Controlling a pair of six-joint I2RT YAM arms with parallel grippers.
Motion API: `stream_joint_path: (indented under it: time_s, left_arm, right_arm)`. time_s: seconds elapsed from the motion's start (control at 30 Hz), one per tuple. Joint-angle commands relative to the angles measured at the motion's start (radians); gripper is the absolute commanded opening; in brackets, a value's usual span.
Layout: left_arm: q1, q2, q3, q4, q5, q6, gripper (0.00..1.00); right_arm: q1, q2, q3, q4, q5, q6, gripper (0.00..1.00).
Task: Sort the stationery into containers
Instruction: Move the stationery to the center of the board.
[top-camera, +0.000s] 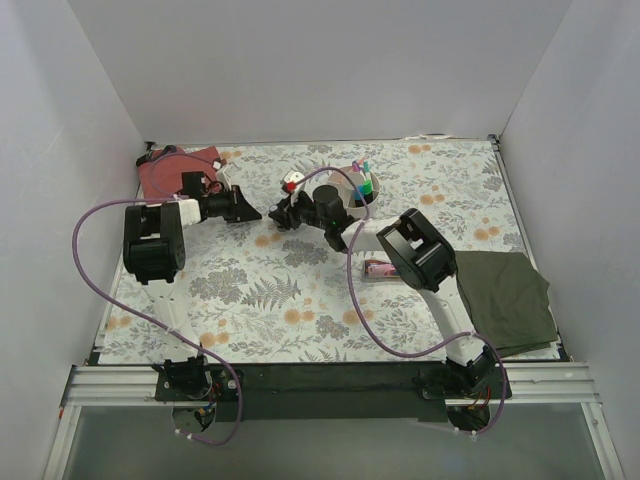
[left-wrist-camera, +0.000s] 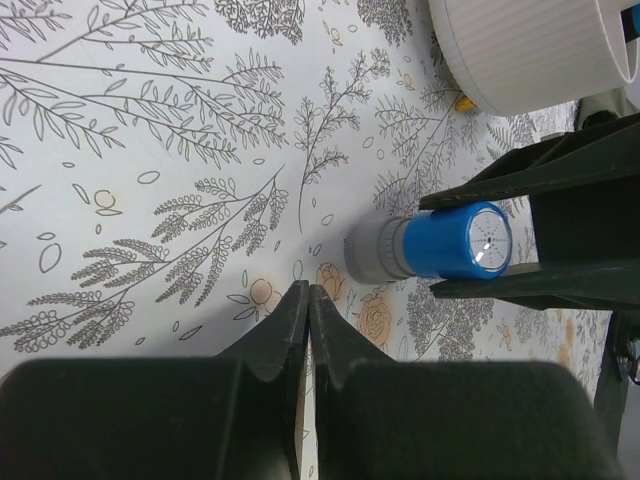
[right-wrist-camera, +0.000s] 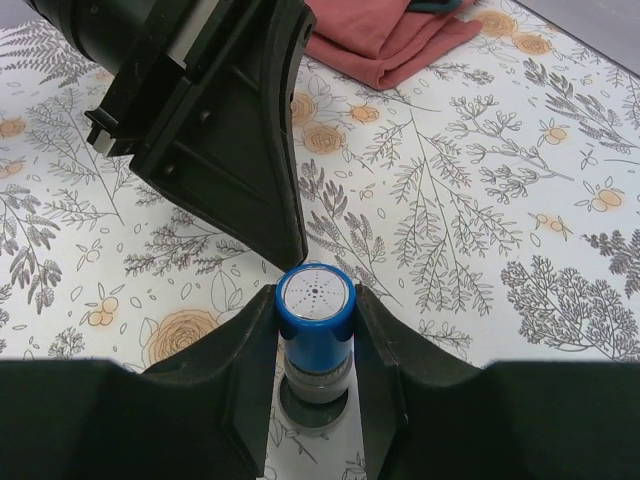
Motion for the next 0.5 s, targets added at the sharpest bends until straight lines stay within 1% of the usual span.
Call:
stream_joint_path:
  time_s: [0.0, 0.23, 0.27, 0.47]
  left_arm:
    - [-0.017, -0.052, -0.032, 0.018, 0.022, 0.019, 0.0]
    - [-0.043, -0.078, -0.072, 0.026, 0.011, 0.013, 0.0]
    - [-0.049, -0.081, -0.077, 0.055, 0.008, 0.013, 0.0]
    - [-0.052, -0.106, -0.126, 0.073, 0.003, 0.015, 0.0]
  right_arm:
    - [0.006, -0.094, -0.066, 0.022, 0.008, -0.032, 0.01]
    - [0.006, -0.163, -0.178, 0.047, 0.011, -0.038, 0.01]
    - [0.007, -0.178, -0.191, 0.051, 0.012, -0.039, 0.01]
    - [0.012, -0.24, -0.303, 0.09, 0.026, -0.042, 0.01]
